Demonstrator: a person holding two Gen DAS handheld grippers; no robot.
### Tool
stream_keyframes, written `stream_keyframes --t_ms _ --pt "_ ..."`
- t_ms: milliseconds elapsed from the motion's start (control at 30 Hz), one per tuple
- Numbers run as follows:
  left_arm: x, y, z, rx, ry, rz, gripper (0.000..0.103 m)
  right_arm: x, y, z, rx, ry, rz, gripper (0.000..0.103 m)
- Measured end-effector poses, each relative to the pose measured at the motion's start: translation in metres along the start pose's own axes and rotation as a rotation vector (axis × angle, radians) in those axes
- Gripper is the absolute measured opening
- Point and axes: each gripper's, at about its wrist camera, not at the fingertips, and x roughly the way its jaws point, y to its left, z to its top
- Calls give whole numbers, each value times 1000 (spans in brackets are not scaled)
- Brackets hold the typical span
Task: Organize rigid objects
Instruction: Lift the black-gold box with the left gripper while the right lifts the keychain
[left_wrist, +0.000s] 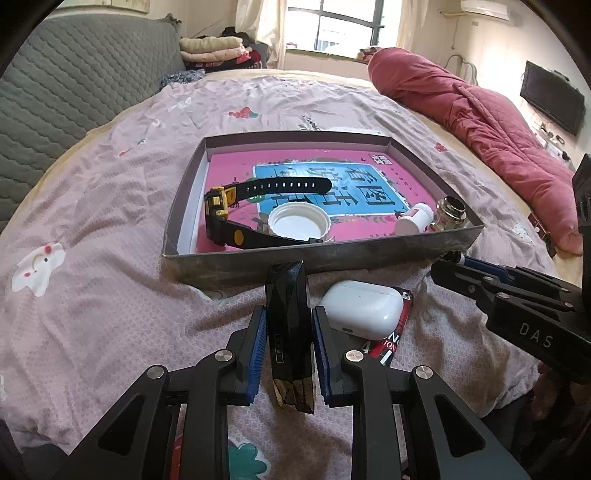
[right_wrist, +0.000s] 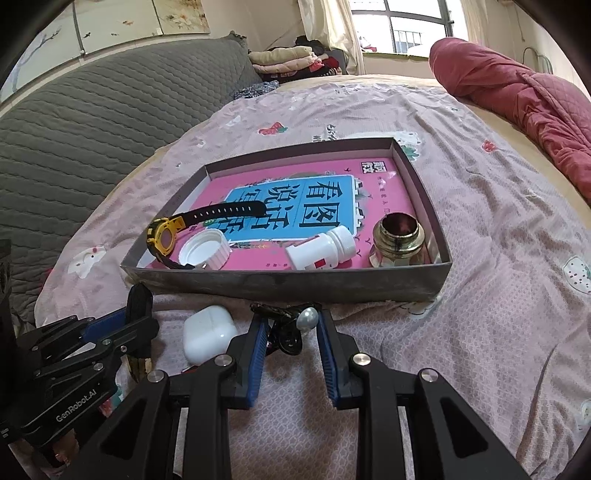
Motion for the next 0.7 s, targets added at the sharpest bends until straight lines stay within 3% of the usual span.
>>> stream_keyframes --t_ms 700 --pt "-25 -7 2 30 -41 25 24 -29 7 10 -15 -86 12 28"
